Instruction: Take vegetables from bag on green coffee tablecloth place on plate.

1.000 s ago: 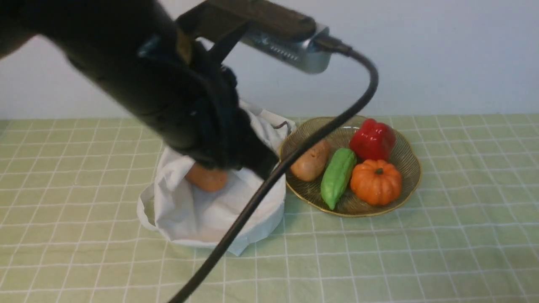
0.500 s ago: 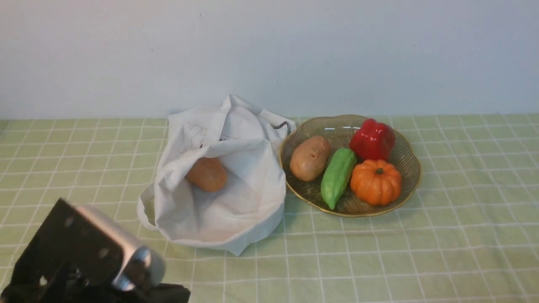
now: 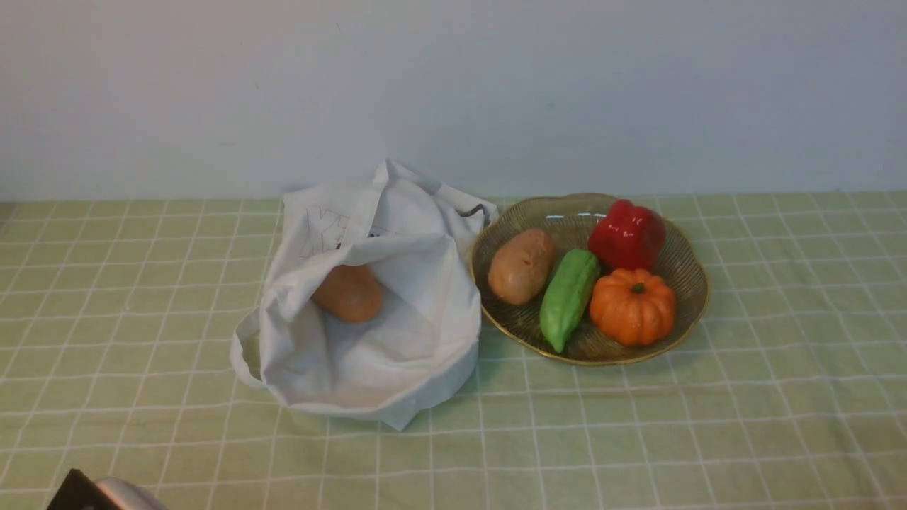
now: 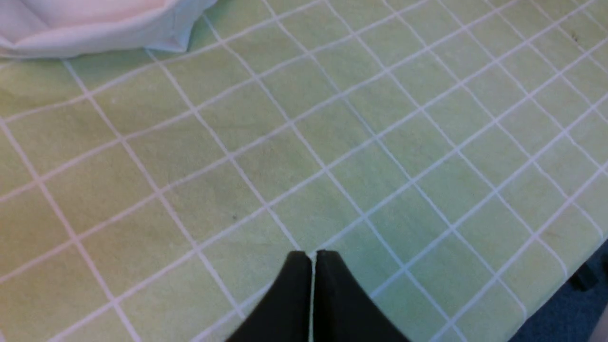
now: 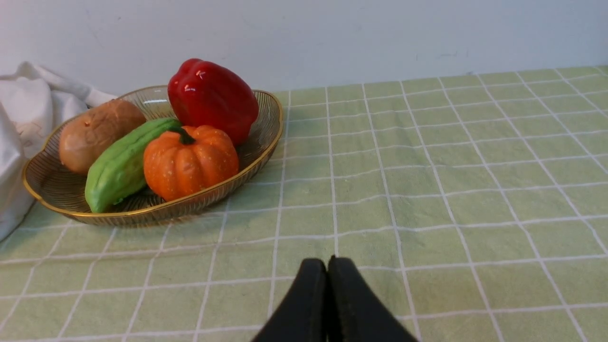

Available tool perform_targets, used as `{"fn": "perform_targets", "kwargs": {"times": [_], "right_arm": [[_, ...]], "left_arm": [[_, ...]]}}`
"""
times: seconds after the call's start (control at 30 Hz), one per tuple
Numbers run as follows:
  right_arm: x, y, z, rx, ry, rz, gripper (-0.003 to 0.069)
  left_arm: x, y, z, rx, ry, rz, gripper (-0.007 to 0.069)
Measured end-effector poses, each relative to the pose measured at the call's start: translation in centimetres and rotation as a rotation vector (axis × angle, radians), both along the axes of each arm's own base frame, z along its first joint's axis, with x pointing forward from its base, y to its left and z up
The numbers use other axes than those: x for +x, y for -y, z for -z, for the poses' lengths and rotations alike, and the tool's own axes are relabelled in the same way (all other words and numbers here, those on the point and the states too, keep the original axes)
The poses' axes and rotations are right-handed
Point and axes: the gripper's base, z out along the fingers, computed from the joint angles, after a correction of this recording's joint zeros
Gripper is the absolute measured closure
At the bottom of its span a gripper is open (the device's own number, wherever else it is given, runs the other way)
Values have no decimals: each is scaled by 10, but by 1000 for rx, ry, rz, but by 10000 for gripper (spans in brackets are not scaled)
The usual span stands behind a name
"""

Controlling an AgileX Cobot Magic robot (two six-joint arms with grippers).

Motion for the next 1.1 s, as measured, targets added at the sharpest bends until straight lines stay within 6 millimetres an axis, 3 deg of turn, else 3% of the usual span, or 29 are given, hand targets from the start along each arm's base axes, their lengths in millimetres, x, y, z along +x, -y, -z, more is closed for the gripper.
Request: {"fn": "perform_targets", "kwargs": {"times": [0.27,0.37,0.47,0.6,0.93,1.1], "right_arm": [[0,0,0,0,0,0,676],[0,0,0,0,0,0,676],[0,0,0,0,0,0,676],[0,0,0,0,0,0,676],[0,0,0,0,0,0,676],[0,0,0,0,0,0,676]], "left_arm": [[-2,-2,-3,-15,23,1,629],[-4,-6,-9,-44,99,1,629],[-7,-19,-13,-60,302,-37,629],[-9,-39,1,-39,433,-196,629],[-17,-75,30,26,553,-708,629],[-18,-78,32,48,538,-742,629]]}}
